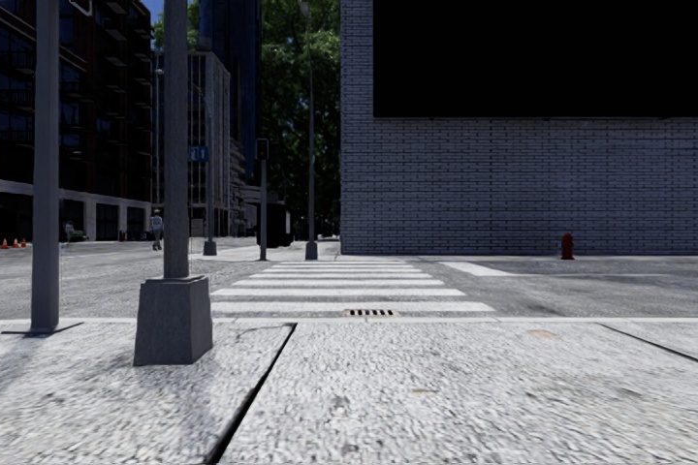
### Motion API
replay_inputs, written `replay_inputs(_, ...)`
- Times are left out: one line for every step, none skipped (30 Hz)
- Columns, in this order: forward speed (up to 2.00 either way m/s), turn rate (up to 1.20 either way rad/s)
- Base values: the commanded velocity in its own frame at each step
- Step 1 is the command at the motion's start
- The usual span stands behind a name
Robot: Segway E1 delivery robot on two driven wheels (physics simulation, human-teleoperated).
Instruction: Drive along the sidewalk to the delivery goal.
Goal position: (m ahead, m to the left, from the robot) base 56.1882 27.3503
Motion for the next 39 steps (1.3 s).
replay_inputs(2.0,0.0)
replay_inputs(2.0,0.0)
replay_inputs(2.0,0.0)
replay_inputs(2.0,0.0)
replay_inputs(2.0,0.0)
replay_inputs(2.0,0.0)
replay_inputs(2.0,0.0)
replay_inputs(2.0,0.0)
replay_inputs(2.0,0.0)
replay_inputs(2.0,0.0)
replay_inputs(2.0,0.0)
replay_inputs(2.0,0.0)
replay_inputs(2.0,0.0)
replay_inputs(2.0,0.0)
replay_inputs(2.0,0.0)
replay_inputs(2.0,0.0)
replay_inputs(2.0,0.0)
replay_inputs(2.0,0.0)
replay_inputs(2.0,0.0)
replay_inputs(2.0,0.0)
replay_inputs(2.0,0.0)
replay_inputs(2.0,0.0)
replay_inputs(2.0,0.0)
replay_inputs(2.0,0.0)
replay_inputs(2.0,0.0)
replay_inputs(2.0,0.0)
replay_inputs(2.0,0.0)
replay_inputs(2.0,0.0)
replay_inputs(2.0,0.0)
replay_inputs(2.0,0.0)
replay_inputs(2.0,0.0)
replay_inputs(2.0,0.0)
replay_inputs(2.0,0.0)
replay_inputs(2.0,0.0)
replay_inputs(2.0,0.0)
replay_inputs(2.0,0.0)
replay_inputs(2.0,0.0)
replay_inputs(2.0,0.0)
replay_inputs(2.0,0.0)
